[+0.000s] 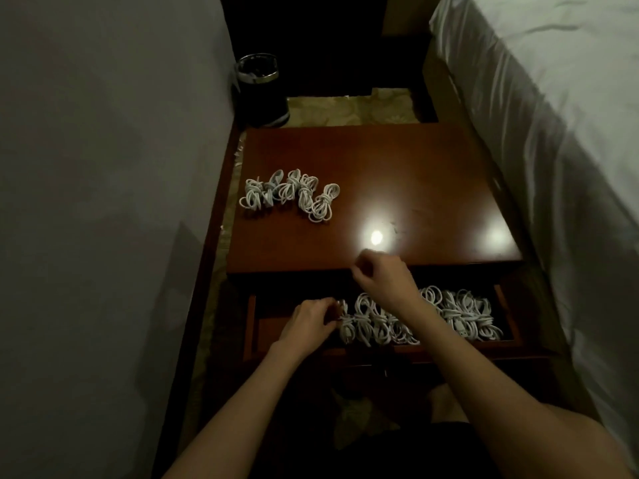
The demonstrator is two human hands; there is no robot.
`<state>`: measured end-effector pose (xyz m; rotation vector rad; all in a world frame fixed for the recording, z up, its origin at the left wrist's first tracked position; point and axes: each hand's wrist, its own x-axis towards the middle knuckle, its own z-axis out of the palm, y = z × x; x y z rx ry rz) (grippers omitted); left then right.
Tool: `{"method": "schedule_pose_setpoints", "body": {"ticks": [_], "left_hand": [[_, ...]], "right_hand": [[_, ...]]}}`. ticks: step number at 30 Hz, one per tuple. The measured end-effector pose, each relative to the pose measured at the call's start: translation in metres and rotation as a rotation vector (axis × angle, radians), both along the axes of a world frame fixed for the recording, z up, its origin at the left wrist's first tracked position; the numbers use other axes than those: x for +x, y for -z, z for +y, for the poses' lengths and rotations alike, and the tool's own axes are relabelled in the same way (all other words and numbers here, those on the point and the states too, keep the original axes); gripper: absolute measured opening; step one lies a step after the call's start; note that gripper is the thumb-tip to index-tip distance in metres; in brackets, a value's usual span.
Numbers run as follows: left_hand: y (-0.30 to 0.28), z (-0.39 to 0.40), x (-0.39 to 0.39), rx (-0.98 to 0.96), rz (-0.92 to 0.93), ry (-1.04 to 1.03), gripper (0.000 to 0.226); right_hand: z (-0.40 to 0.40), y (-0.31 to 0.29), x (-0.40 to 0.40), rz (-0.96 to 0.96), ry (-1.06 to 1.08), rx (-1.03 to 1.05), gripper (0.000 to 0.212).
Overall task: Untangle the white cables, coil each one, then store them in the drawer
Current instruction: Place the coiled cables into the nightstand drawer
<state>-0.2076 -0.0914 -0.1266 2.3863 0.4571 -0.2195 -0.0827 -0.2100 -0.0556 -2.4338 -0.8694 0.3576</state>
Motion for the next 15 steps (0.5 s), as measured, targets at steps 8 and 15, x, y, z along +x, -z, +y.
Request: {"method": "schedule_pose_setpoints", "body": {"ticks": [8,15], "left_hand": [[-0.036,0.037,0.014,-0.022,0.008,0.118,0.034],[-0.101,0.101,0.067,0.055,-0.196,-0.132,0.028]], "right_hand": [[0.085,-0.018,0.056,0.008,-0.009,0.097,0.032],[0.107,0.004,0.069,0.039,-0.022,0.04,0.025]]}}
